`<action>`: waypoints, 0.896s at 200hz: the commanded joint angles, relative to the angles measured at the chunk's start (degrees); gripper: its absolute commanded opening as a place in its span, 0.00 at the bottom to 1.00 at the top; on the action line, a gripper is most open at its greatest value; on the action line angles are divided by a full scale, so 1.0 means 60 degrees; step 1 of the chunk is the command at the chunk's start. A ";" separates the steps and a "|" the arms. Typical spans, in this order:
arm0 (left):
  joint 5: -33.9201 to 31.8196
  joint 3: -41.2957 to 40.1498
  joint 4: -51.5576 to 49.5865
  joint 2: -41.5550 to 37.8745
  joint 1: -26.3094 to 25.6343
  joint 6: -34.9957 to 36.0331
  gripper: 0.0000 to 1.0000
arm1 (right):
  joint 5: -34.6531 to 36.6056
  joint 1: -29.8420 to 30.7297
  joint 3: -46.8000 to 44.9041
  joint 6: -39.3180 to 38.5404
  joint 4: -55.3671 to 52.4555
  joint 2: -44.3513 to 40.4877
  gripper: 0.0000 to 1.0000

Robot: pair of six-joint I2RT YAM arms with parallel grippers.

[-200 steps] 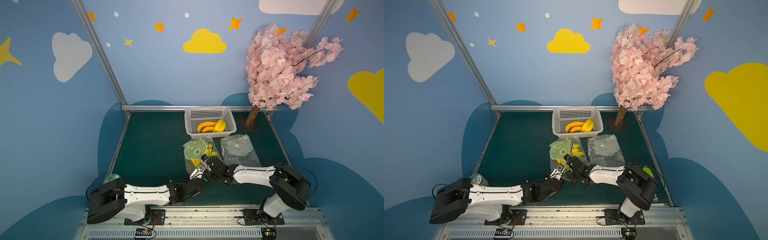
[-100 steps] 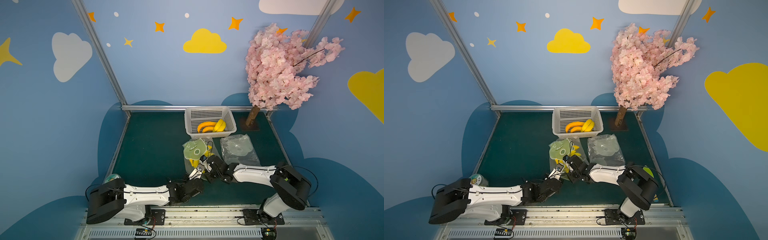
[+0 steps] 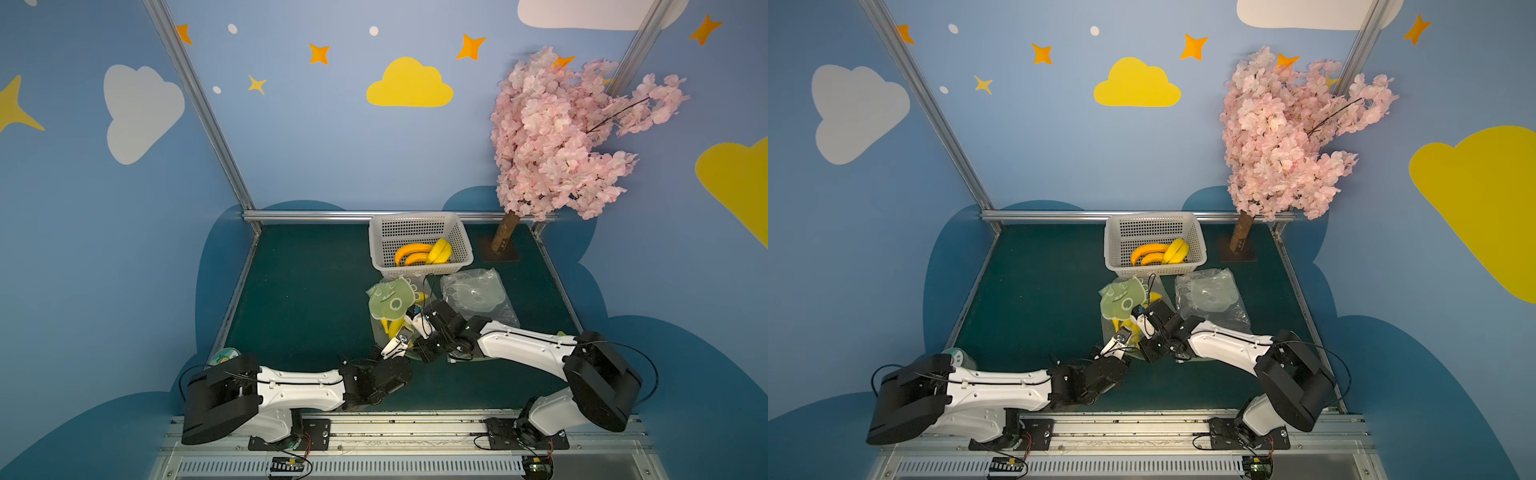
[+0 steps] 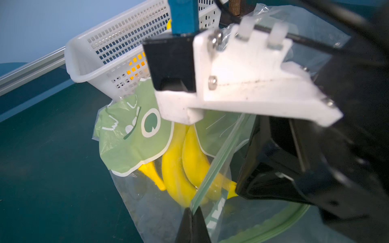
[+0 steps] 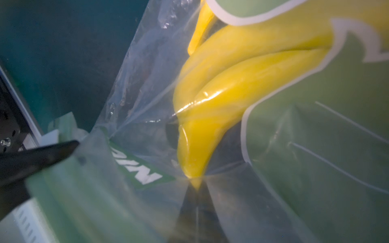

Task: Open the zip-top bag and take out the banana
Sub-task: Pick up the banana from the zipper food storage bag.

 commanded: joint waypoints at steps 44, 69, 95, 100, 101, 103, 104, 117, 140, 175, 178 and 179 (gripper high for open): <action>-0.1069 0.0461 -0.1330 0.0353 0.0095 0.0048 0.03 | 0.0398 -0.0265 -0.0027 -0.0059 -0.1717 0.0104 0.00; -0.1354 0.0479 -0.1480 0.0413 0.0110 -0.0065 0.03 | 0.0108 -0.0352 -0.0134 -0.0079 -0.1540 -0.0340 0.00; -0.1571 0.0436 -0.1549 0.0437 0.0154 -0.0146 0.03 | -0.0207 -0.0523 -0.0410 -0.0100 -0.1298 -0.0842 0.00; -0.1587 0.0436 -0.1524 0.0415 0.0154 -0.0113 0.03 | -0.0125 -0.0555 -0.0449 -0.0092 -0.1312 -0.0900 0.00; -0.1595 0.0436 -0.1515 0.0414 0.0154 -0.0107 0.03 | -0.0108 -0.0571 -0.0458 -0.0097 -0.1314 -0.0919 0.00; -0.1601 0.0432 -0.1507 0.0407 0.0154 -0.0088 0.03 | -0.0070 -0.0583 -0.0483 -0.0105 -0.1319 -0.0925 0.00; -0.1610 0.0426 -0.1499 0.0403 0.0154 -0.0080 0.03 | -0.0059 -0.0585 -0.0489 -0.0103 -0.1325 -0.0924 0.00; -0.1554 0.0394 -0.1291 0.0371 0.0154 0.0104 0.03 | 0.0226 -0.0684 -0.0529 -0.0105 -0.1415 -0.0912 0.00; -0.1562 0.0404 -0.1084 0.0413 0.0167 0.0309 0.03 | 0.0390 -0.0699 -0.0554 -0.0142 -0.1389 -0.0740 0.00; -0.1592 0.0496 -0.1547 0.0373 0.0301 0.0033 0.03 | -0.0079 -0.0643 -0.0677 -0.0356 -0.1424 -0.0745 0.00; -0.1529 0.0482 -0.1549 0.0361 0.0326 0.0007 0.03 | -0.0121 -0.0631 -0.0693 -0.0376 -0.1394 -0.0770 0.00; -0.1515 0.0481 -0.1549 0.0351 0.0335 0.0004 0.03 | -0.0135 -0.0639 -0.0697 -0.0371 -0.1392 -0.0780 0.00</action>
